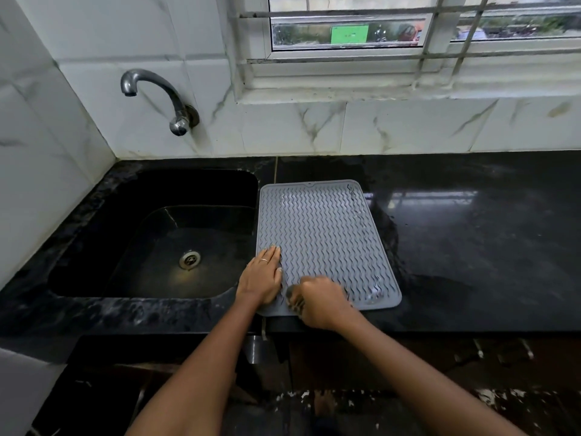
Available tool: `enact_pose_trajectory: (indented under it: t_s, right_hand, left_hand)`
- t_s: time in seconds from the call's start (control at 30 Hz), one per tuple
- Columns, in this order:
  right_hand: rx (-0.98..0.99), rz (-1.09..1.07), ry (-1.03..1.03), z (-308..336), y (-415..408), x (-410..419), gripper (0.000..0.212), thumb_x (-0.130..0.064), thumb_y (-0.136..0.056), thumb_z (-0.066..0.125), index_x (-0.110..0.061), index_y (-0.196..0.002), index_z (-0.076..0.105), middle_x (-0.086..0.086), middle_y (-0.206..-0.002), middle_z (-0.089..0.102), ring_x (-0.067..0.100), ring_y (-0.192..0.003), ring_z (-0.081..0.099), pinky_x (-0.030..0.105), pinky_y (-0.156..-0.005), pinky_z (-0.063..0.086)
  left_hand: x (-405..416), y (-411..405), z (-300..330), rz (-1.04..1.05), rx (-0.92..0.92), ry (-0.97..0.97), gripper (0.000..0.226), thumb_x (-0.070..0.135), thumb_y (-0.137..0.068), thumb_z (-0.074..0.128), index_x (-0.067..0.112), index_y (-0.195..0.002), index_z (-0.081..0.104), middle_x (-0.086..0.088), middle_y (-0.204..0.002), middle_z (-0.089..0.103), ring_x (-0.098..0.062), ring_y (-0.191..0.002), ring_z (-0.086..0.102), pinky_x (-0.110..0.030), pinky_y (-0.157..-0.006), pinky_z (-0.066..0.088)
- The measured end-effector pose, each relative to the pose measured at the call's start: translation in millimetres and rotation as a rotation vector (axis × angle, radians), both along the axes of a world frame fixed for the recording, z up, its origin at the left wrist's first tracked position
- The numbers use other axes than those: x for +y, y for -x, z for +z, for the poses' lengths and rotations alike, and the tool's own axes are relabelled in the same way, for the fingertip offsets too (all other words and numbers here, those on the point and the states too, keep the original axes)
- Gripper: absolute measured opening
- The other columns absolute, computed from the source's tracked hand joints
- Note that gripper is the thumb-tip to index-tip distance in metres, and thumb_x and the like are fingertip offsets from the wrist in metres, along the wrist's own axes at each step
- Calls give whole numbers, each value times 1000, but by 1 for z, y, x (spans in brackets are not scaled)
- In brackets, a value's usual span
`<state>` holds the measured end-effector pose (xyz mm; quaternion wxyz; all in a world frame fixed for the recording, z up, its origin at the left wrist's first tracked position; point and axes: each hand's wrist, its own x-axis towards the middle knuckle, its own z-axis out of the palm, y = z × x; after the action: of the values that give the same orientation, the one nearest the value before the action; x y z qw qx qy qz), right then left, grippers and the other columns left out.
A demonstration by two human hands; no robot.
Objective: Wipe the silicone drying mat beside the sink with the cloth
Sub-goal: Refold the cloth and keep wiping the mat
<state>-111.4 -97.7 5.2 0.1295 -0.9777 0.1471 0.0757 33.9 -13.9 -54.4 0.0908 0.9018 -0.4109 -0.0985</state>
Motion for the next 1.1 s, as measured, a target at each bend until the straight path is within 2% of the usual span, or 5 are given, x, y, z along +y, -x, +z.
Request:
enact_pose_trajectory:
  t_s: [0.27,0.43,0.57,0.9,1.1]
  right_hand:
    - [194,102,-360,26,-13,-29,26,-9,-81,60,-19,-102,71,0,-103,71,19,-90,64,36,-81,57]
    - [-22,-57,-574,46,-64,-71,23,-7,-86,59,-22,-98,72,-6,-95,71,15,-87,67,38,-82,58]
    - [-230,-248,-480,42,-122,-101,21,-16,-87,61,-26,-103,68,-2,-99,70,18,-91,65,44,-82,56]
    - [-244,-172,-187,-24,-246,-143,59,-8,-89,51,-21,-143,34,8,-153,26,33,-137,26,49,-110,29]
    - [-269,-121,-124,-43,-279,-161,41,-15,-87,53,-20,-128,49,1,-134,50,28,-121,37,47,-93,32]
  left_hand:
    - [-5,-12,12,52,-96,86,41,34,-98,37,23,-136,51,4,-138,50,-18,-126,43,-35,-100,37]
    - [-29,-55,34,119,88,176,36,29,-97,40,10,-93,70,-8,-104,67,-25,-101,60,-40,-83,49]
    - [-53,-93,37,151,107,199,29,25,-96,44,15,-105,69,-4,-114,65,-24,-108,58,-39,-87,49]
    - [-125,-186,28,127,9,26,57,8,-90,39,23,-144,36,0,-146,46,-16,-138,36,-41,-119,-1]
    - [-130,-205,22,41,-104,18,51,6,-91,40,16,-141,42,-5,-137,53,-15,-132,44,-36,-114,-17]
